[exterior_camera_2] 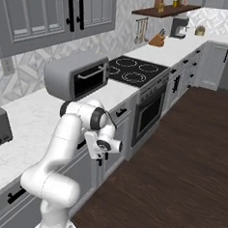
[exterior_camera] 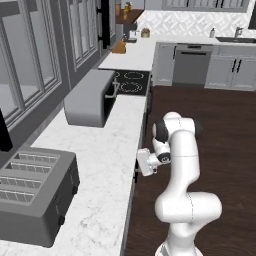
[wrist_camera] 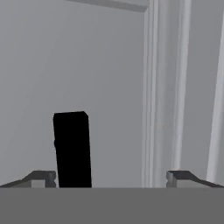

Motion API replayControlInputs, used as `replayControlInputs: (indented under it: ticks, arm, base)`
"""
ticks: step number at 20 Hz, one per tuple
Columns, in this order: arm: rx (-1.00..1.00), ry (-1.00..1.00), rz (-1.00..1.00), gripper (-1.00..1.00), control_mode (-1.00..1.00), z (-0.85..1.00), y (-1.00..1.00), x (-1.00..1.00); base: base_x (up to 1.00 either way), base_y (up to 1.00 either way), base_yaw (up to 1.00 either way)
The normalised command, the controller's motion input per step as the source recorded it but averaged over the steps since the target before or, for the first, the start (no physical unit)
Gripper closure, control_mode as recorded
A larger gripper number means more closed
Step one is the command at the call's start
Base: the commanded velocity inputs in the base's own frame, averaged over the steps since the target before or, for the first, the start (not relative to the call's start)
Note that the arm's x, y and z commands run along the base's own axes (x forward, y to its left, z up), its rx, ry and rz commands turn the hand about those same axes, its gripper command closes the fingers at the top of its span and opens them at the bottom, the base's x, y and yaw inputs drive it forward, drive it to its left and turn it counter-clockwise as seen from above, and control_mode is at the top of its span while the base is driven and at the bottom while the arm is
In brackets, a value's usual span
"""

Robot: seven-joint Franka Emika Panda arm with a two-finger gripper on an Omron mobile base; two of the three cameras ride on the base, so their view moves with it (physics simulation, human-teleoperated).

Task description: Take a straw from the drawer in front and place it inside the glass cup on the dining counter.

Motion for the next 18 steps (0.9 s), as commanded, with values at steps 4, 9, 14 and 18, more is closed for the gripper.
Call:
replayControlInputs:
  ticks: [4,9,14,18]
  arm:
    - [0.00,0.01,0.00,1.00,-1.00,-0.14,0.37,0.04]
    - [0.00,0.02,0.00,1.00,-1.00,0.00,0.02,0.00]
    - [0.00,0.00,0.00,1.00,-1.00,0.00,-0.09,-0.16]
    - [0.08,0.00,0.00,1.00,-1.00,0.00,-0.66,-0.68]
  base:
    - [0.00,0.00,0.00]
    - [0.00,0.00,0.00]
    - [0.00,0.00,0.00]
    - [0.00,0.00,0.00]
